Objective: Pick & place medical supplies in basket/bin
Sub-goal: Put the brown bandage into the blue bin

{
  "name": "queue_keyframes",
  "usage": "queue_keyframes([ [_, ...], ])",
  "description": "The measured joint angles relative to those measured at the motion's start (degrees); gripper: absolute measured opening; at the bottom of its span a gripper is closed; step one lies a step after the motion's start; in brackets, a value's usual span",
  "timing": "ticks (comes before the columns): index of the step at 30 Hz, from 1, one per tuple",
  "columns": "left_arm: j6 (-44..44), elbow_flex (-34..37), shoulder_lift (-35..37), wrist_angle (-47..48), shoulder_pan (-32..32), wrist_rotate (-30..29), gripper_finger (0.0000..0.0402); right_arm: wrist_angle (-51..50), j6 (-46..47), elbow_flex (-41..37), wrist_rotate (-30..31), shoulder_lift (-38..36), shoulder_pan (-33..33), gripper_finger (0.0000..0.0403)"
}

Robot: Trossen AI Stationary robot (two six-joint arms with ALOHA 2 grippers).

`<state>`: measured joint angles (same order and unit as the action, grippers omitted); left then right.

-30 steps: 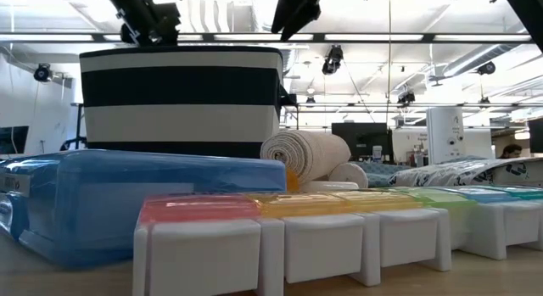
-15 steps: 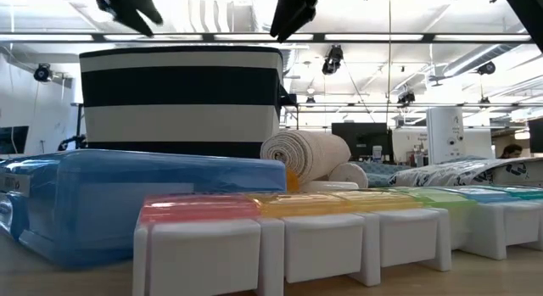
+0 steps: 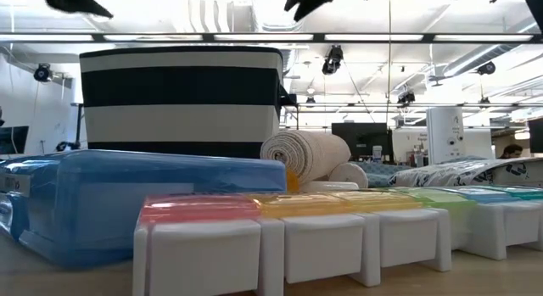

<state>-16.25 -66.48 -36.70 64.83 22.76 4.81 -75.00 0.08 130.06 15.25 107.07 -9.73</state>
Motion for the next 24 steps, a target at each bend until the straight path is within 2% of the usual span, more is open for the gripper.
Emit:
queue_keyframes([
  [7, -0.4, 6.2, 2.3, 4.9, 0.0, 9.5, 0.0335, -9.3, 5.2, -3.7, 0.0, -0.1, 1.3, 0.0327],
  [12, -1.0, 9.3, 5.5, 9.7, 0.0, 11.2, 0.0335, -9.9, 5.5, -10.4, -0.1, -0.6, 3.1, 0.0327],
  [16, -3.2, 10.4, 7.7, 7.1, 0.0, 12.2, 0.0335, -6.9, 5.5, -18.6, -0.4, -2.5, 4.0, 0.0327],
  [24, -1.3, 11.7, 8.0, 7.8, 0.0, 12.0, 0.0334, 9.5, 9.6, -38.8, -2.4, -10.8, 6.0, 0.0327],
])
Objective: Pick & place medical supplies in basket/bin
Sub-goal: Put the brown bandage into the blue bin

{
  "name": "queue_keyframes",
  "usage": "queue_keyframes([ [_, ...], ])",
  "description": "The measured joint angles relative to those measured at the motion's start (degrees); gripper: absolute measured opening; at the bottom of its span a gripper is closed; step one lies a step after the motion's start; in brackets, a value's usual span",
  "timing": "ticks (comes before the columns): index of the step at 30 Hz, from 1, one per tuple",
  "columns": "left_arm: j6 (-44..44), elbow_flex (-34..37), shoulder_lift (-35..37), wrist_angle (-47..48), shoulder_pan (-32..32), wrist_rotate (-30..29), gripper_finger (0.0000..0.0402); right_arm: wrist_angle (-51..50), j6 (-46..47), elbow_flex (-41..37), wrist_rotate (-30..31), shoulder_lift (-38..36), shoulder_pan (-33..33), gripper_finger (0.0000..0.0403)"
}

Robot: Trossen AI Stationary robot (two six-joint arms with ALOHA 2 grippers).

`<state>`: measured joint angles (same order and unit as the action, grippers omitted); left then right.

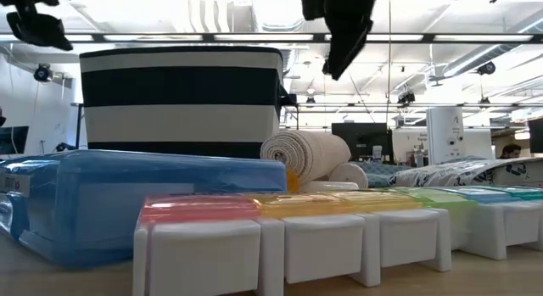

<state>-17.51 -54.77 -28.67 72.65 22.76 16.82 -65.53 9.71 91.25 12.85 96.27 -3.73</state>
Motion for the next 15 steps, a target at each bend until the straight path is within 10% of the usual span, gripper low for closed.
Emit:
queue_keyframes([
  [8, 7.7, 1.3, 0.7, 4.5, 0.0, -0.6, 0.0334, 8.8, -1.1, -15.0, -2.8, -2.5, 3.8, 0.0327],
  [15, 10.4, 1.3, 0.6, 6.3, 0.0, -0.9, 0.0334, 17.5, -22.6, -22.9, -2.4, -2.4, 5.5, 0.0327],
])
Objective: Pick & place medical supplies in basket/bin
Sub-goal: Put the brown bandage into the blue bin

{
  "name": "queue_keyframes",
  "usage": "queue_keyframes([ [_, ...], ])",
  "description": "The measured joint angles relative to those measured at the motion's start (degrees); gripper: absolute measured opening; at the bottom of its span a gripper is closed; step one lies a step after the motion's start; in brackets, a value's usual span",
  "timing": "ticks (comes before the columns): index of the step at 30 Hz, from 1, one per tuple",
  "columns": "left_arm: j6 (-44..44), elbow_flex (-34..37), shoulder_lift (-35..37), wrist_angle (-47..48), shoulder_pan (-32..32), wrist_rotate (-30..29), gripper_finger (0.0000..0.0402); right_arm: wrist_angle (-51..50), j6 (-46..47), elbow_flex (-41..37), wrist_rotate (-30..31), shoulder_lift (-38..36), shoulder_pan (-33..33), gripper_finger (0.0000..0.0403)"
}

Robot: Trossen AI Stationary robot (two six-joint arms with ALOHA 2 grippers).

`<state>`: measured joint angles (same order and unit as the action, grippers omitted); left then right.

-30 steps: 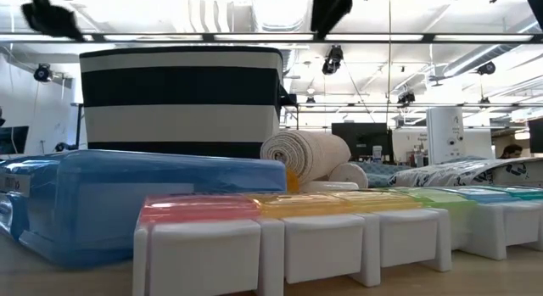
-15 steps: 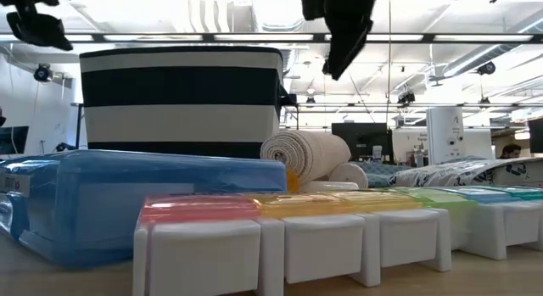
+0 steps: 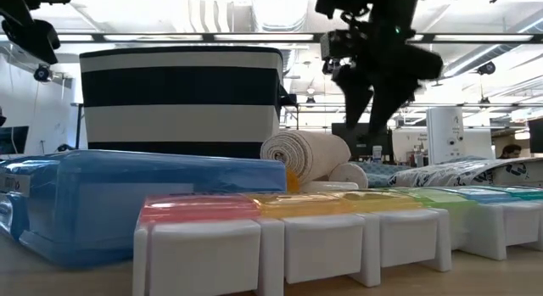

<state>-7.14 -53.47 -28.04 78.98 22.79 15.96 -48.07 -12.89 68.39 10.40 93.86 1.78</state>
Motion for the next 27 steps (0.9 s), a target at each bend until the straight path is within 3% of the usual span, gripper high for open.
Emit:
queue_keyframes([
  [5, -0.6, 0.0, -0.4, -0.1, 0.0, -1.4, 0.0334, 10.1, -20.4, -5.3, -0.5, 0.0, -0.8, 0.0327],
  [9, -1.3, 0.0, -0.8, -0.1, 0.0, -1.9, 0.0334, 14.2, -28.6, -9.8, -3.6, 0.0, -2.8, 0.0327],
  [16, -3.5, 0.0, -1.7, -0.2, 0.0, -3.0, 0.0334, 20.0, -31.8, -13.5, -4.5, 0.1, -6.1, 0.0327],
  [19, -3.9, 0.0, -2.0, -0.2, 0.0, -3.9, 0.0334, 24.3, -32.5, -14.2, -8.0, 0.1, -7.0, 0.0327],
  [27, -4.2, 0.0, -3.1, -0.1, 0.0, -4.6, 0.0334, 24.6, -31.7, -13.3, -10.4, 6.8, -8.3, 0.0327],
])
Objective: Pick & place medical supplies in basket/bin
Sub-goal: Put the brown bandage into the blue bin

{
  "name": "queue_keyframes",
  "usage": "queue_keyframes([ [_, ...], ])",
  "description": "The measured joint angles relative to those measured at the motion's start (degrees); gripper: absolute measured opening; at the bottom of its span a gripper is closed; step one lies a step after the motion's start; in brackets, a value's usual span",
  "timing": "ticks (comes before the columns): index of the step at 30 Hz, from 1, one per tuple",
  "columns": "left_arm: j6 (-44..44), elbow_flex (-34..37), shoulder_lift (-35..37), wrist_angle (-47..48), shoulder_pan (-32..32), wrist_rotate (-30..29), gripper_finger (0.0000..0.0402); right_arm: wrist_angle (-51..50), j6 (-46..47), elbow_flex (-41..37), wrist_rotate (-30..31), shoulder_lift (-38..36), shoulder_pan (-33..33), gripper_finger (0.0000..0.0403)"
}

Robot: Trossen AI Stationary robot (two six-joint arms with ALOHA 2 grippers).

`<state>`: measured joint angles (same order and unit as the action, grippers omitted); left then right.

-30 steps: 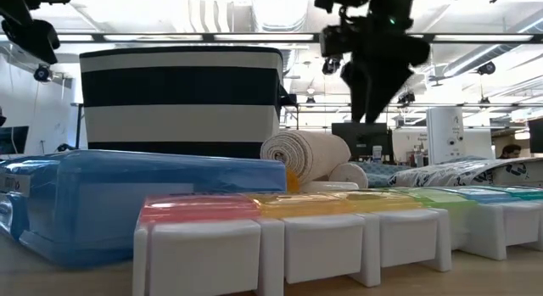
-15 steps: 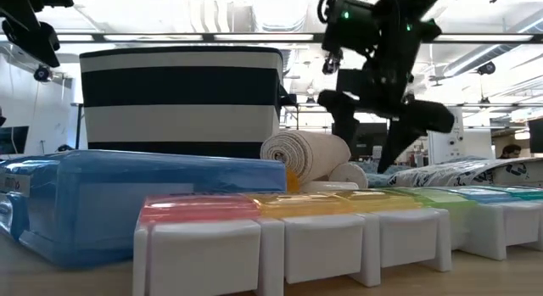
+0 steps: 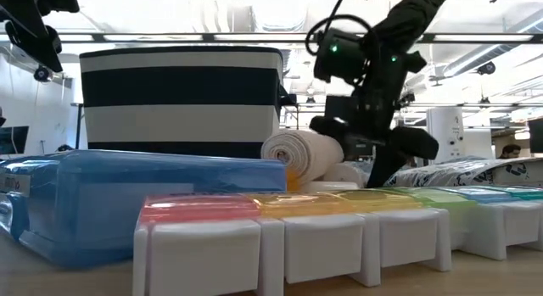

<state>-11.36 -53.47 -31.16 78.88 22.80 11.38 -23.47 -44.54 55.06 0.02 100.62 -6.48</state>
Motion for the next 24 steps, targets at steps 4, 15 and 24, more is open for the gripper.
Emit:
queue_keyframes([
  [4, -0.2, 0.0, 0.0, 0.0, 0.0, 0.0, 0.0334, -2.5, 1.3, 2.7, -0.2, 2.6, 0.0, 0.0327],
  [15, -0.3, 0.0, -0.1, 0.0, 0.0, -0.9, 0.0334, -6.4, 5.3, 5.1, -2.5, 3.5, -0.8, 0.0327],
  [24, -0.3, 0.0, -0.1, 0.0, 0.0, -1.2, 0.0334, -6.1, 7.4, 4.3, -3.0, 3.5, -0.8, 0.0327],
])
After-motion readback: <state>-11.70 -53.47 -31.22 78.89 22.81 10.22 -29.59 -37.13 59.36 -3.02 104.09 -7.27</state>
